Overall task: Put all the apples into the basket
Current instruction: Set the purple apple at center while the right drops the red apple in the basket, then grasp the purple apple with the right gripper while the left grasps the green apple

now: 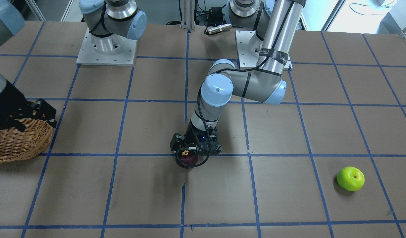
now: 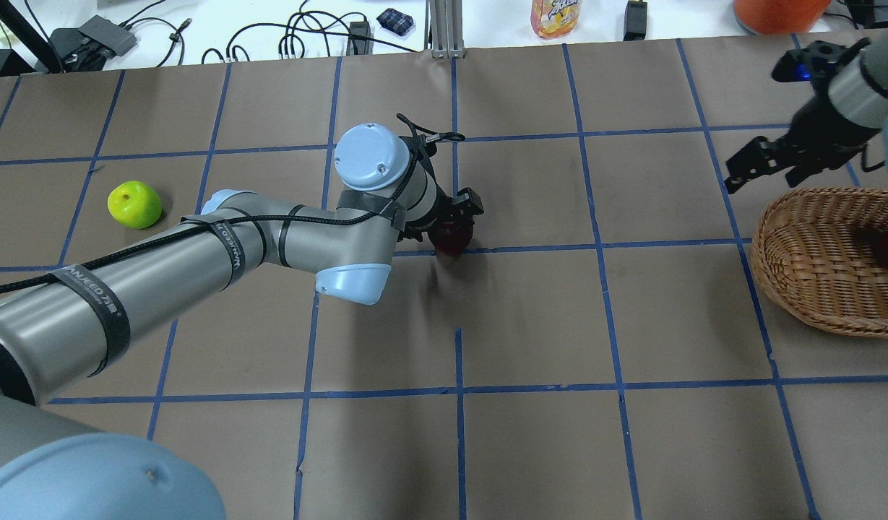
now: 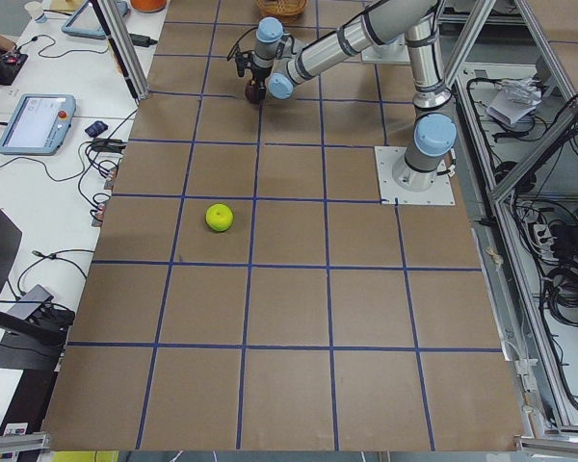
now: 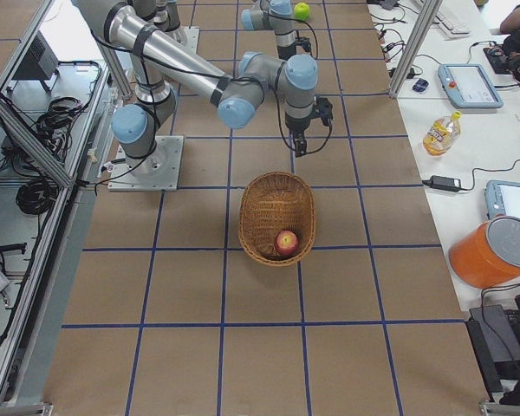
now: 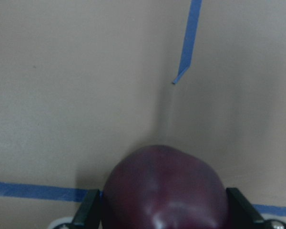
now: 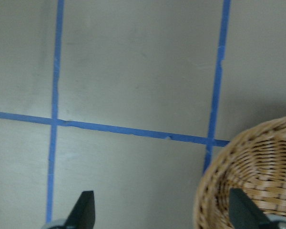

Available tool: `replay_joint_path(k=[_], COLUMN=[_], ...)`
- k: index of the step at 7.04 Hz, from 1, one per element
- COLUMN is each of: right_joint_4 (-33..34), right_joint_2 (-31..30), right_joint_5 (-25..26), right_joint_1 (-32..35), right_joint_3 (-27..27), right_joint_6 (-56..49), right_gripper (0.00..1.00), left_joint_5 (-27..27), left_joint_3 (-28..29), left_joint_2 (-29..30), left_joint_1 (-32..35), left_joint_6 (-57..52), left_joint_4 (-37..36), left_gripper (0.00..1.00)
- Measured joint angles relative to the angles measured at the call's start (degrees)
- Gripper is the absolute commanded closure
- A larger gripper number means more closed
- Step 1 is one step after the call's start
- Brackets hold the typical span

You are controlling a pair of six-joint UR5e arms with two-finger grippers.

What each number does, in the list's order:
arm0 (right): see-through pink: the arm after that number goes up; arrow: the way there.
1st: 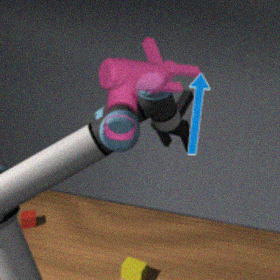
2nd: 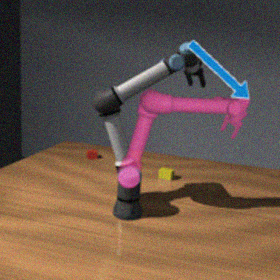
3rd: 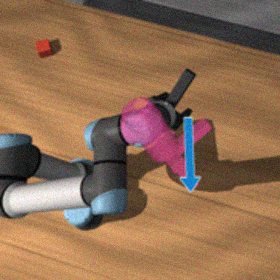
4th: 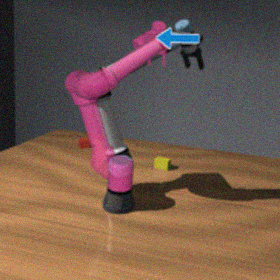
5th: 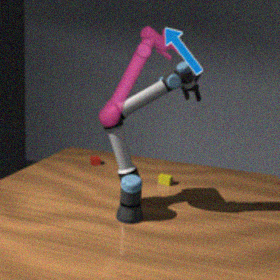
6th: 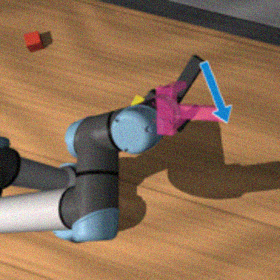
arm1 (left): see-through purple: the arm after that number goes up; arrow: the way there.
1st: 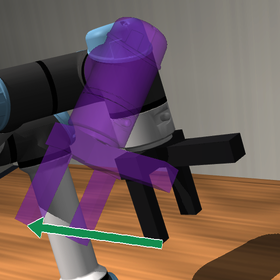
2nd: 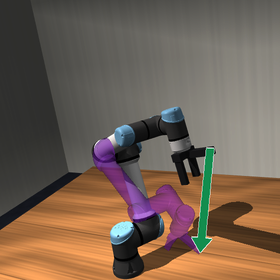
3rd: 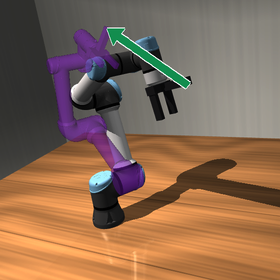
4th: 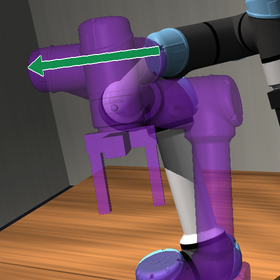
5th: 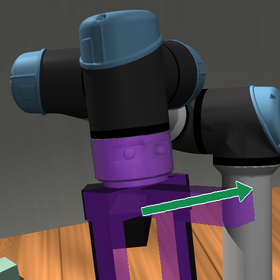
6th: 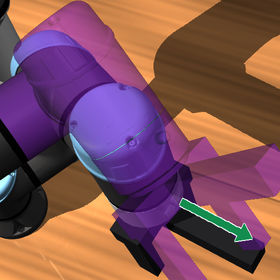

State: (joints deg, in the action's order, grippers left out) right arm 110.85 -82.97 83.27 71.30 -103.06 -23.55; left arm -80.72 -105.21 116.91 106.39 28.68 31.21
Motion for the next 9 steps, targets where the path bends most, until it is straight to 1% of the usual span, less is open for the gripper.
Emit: replay_joint_path(k=[1, 2, 4, 5, 6, 7, 8, 9], right_joint_4=[0.5, 2.3, 8.9, 13.1, 17.2, 20.3, 22.1, 22.8], right_joint_2=[0.6, 1.5, 4.3, 6.2, 8.3, 10.6, 12.6, 14.4], right_joint_5=[-0.1, 0.0, 0.3, 0.6, 1.0, 1.4, 1.5, 1.6], right_joint_1=[5.2, 10.3, 20.8, 25.9, 29.9, 33.1, 35.3, 36.7], right_joint_3=[0.0, 0.2, 0.4, 0.4, 0.5, 0.5, 0.8, 1.6], right_joint_6=[8.2, 15.6, 30.6, 38.1, 44.2, 48.5, 50.8, 52.5], right_gripper=[0.0, 0.0, 0.0, 0.0, 0.0, 0.0, 0.0, 0.0], left_joint_5=[1.5, 3.7, 4.9, 4.8, 4.1, 2.2, -0.7, -3.6], left_joint_3=[0.1, 0.1, 0.3, 0.9, 2.6, 5.2, 7.7, 9.8], left_joint_2=[-1.8, -4.4, -10.4, -12.6, -13.5, -12.8, -11.1, -8.5], left_joint_1=[-2.5, -6.4, -17.1, -24.4, -31.9, -38.0, -41.5, -43.2], left_joint_6=[-2.1, -5.5, -17.4, -25.5, -34.2, -42.6, -50.6, -56.8], left_joint_4=[1.0, 3.8, 15.1, 21.5, 26.9, 30.0, 30.9, 30.7], left_gripper=[0.0, 0.0, 0.0, 0.0, 0.0, 0.0, 0.0, 0.0])
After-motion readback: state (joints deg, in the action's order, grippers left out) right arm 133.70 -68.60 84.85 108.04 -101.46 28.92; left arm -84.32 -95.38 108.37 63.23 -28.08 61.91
